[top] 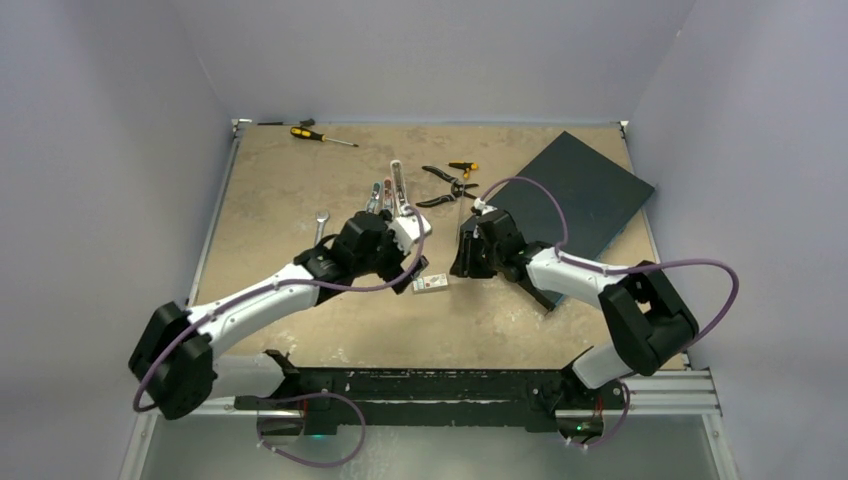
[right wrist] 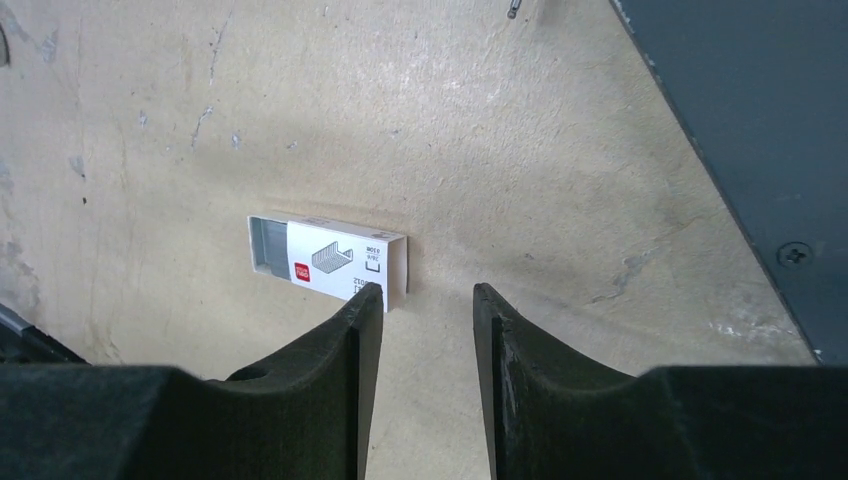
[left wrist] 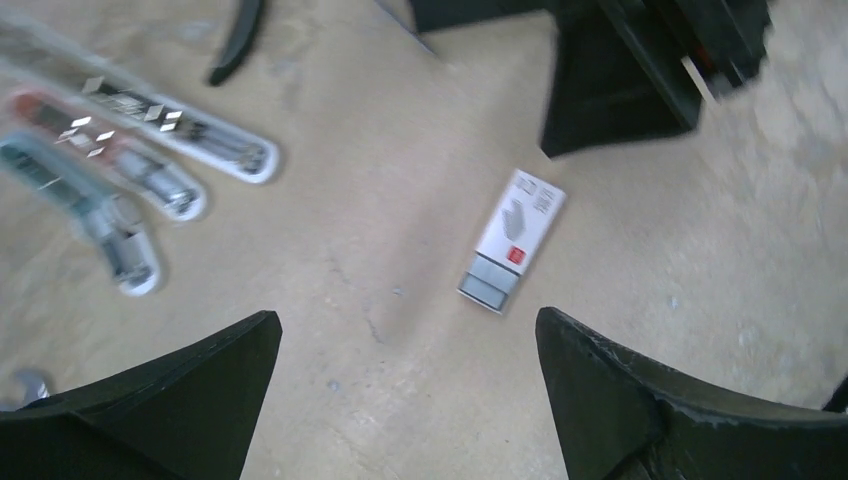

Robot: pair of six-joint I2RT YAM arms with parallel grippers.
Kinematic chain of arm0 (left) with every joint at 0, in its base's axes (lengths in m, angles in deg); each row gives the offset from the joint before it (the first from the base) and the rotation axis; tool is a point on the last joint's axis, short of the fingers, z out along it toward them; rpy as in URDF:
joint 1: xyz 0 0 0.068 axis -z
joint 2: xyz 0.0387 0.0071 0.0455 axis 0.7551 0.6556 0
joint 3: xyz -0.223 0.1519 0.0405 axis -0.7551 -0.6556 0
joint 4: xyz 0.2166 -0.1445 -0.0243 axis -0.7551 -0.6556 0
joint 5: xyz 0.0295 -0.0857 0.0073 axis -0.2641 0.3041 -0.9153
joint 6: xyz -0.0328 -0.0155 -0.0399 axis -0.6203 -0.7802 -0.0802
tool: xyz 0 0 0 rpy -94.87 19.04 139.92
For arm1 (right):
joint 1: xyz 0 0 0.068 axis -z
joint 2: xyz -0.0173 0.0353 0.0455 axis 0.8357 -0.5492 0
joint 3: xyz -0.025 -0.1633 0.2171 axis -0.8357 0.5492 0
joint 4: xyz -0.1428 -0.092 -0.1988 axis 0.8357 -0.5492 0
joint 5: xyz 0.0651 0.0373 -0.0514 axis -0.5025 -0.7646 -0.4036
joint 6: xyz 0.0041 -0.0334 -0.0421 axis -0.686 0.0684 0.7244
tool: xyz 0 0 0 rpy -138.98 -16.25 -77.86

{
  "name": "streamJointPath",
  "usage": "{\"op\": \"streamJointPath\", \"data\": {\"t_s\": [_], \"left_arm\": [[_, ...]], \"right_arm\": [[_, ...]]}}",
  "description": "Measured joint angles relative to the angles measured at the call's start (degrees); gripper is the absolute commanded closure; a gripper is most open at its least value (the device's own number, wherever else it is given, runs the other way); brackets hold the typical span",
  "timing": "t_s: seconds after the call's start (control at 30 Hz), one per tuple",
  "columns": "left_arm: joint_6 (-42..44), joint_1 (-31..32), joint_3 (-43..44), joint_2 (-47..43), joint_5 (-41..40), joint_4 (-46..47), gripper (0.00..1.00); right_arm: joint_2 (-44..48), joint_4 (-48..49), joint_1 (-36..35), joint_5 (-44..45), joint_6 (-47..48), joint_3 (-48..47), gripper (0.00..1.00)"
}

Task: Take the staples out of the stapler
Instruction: Close the staple box at the center of the board.

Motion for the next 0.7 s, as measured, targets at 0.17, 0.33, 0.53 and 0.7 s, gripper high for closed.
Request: {"op": "streamJointPath", "data": {"t_s": [0.17, 0.33, 0.53, 0.7], "left_arm": [[-13.8, -0.9, 0.1, -6.5, -15.6, 0.0, 0.05], [-26.1, -3.7, 2.3, -3.5, -25.3, -5.5, 0.48], [-38.1, -4.5, 3.1, 0.9, -26.1, -9.0, 1.0], [-45.7, -3.8, -0.4, 1.4, -24.4, -7.9, 1.0]], "right_arm": [[0.5, -0.2, 0.0, 0.9, 1.3, 0.0, 0.67], [0.3, -0.3, 0.0, 0.9, 2.5, -0.6, 0.81], [-1.4, -0.1, 0.0, 2.0, 4.5, -2.2, 0.95], [-2.6, -0.5, 0.0, 3.3, 5.8, -3.2, 1.0]]}}
